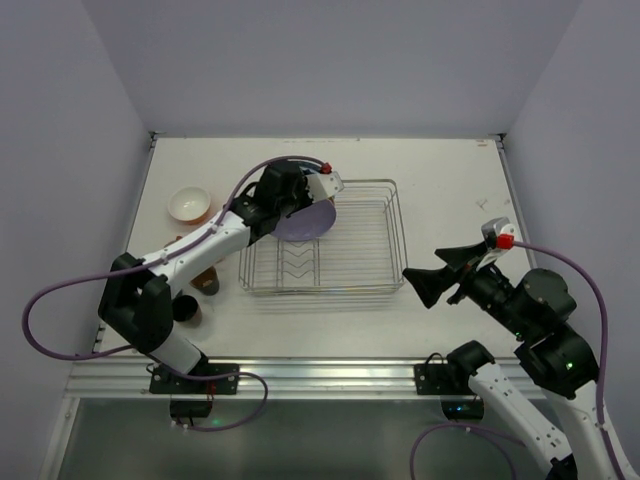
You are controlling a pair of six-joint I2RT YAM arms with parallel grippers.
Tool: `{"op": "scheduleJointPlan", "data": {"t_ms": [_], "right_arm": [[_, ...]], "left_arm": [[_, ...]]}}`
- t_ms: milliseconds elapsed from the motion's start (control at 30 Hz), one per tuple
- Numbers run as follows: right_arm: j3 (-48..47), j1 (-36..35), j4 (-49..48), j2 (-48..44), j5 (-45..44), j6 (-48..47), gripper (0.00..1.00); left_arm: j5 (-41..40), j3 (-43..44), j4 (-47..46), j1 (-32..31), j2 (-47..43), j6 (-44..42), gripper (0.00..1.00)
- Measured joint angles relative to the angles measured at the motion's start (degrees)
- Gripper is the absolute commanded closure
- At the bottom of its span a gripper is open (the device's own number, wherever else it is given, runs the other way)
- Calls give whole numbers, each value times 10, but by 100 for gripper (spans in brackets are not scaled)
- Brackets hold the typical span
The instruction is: Unload the mixed dishes from the dish rack
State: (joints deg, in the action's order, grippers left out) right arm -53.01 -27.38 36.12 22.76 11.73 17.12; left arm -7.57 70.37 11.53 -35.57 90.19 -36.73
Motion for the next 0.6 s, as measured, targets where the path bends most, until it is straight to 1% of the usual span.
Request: {"op": "scheduleJointPlan", "data": {"t_ms": [167, 267, 300, 600], "right_arm": [[0, 0, -1, -4, 0, -1, 1], [1, 0, -2, -4, 0, -1, 1], [1, 0, -1, -4, 0, -1, 1], [4, 0, -2, -4, 0, -1, 1]], "left_arm": [[-7, -5, -5, -5, -2, -9, 84], [-11, -7, -6, -7, -4, -15, 93], [-13, -7, -6, -8, -4, -16, 100], [-28, -8, -4, -16, -9, -38, 100]]}}
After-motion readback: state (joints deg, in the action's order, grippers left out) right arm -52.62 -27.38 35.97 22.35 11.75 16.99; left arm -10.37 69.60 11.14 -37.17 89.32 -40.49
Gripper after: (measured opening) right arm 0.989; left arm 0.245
